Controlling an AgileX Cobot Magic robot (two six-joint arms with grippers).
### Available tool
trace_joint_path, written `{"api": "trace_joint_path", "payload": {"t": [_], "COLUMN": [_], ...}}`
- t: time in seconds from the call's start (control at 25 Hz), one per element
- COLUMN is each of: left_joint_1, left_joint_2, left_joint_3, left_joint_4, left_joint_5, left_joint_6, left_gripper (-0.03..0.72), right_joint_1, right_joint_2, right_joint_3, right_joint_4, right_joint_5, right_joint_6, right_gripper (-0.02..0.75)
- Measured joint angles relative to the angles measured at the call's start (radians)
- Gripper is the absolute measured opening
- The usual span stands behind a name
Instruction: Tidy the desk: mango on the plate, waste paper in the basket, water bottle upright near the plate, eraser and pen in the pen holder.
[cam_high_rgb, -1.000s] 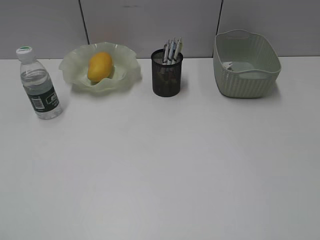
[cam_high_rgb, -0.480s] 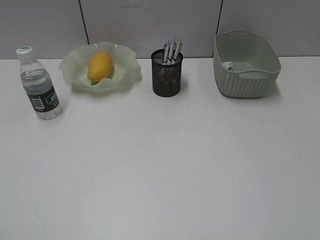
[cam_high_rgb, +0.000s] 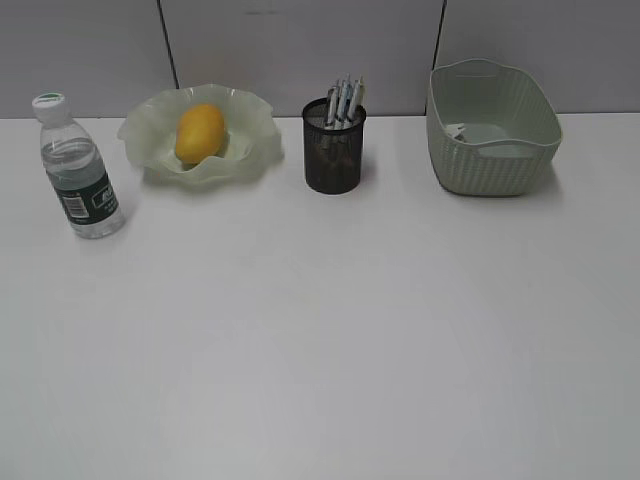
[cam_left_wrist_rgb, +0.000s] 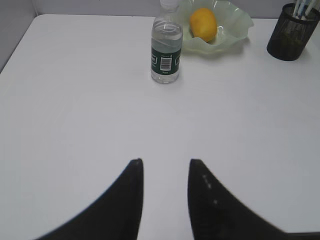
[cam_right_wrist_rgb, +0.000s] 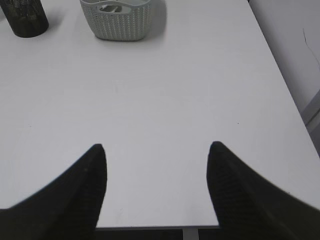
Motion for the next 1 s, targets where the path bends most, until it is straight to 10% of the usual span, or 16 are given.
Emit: {"api": "trace_joint_path", "payload": {"t": [1.0], "left_joint_1": [0.0], "left_joint_2": [0.0], "left_joint_3": [0.0], "left_joint_4": [0.0], "left_joint_5": [0.0], "left_joint_6": [0.0], "left_gripper": [0.239], "right_joint_1": [0.0], "right_joint_2": [0.0], "right_joint_3": [0.0], "right_joint_4": [0.0], "right_joint_5": [0.0], "right_joint_6": [0.0], "right_gripper": [0.502]}}
